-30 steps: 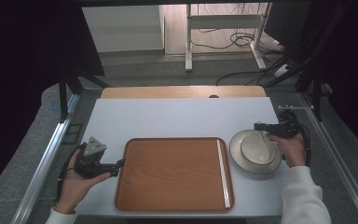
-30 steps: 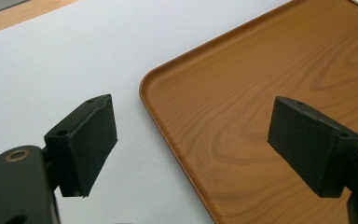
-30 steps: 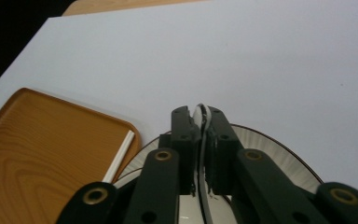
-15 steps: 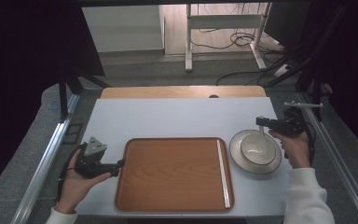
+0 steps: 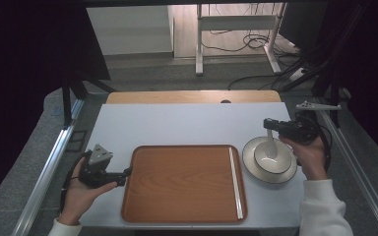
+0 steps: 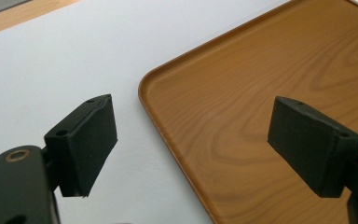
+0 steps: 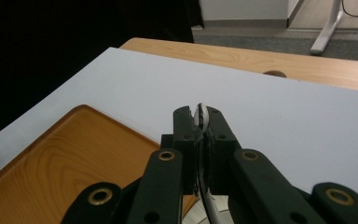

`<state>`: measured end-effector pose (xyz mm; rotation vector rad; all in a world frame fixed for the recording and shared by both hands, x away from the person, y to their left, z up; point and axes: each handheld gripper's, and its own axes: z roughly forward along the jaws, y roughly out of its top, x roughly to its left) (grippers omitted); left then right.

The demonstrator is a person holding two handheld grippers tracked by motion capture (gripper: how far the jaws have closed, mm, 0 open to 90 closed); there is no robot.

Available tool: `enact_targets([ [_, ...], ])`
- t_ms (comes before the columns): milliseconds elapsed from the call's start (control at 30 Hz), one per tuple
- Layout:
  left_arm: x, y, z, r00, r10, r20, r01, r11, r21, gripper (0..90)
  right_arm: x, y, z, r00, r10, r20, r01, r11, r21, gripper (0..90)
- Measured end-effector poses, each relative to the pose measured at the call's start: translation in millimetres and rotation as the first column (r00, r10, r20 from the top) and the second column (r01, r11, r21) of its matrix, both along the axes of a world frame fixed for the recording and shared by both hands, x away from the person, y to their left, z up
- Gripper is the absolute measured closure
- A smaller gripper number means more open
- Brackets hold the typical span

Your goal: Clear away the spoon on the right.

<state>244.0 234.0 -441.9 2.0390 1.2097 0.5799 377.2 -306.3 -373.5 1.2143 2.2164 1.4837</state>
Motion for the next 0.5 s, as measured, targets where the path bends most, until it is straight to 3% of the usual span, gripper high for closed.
enact_targets([
  [500,-0.1,0.0,-0.1,1.0000,-0.002,0.000,0.002,1.0000,0.001,15.0,-16.6,37.0,12.6,0.9923,0.117,0.040,-0.117,0.993,-0.016,85.3],
])
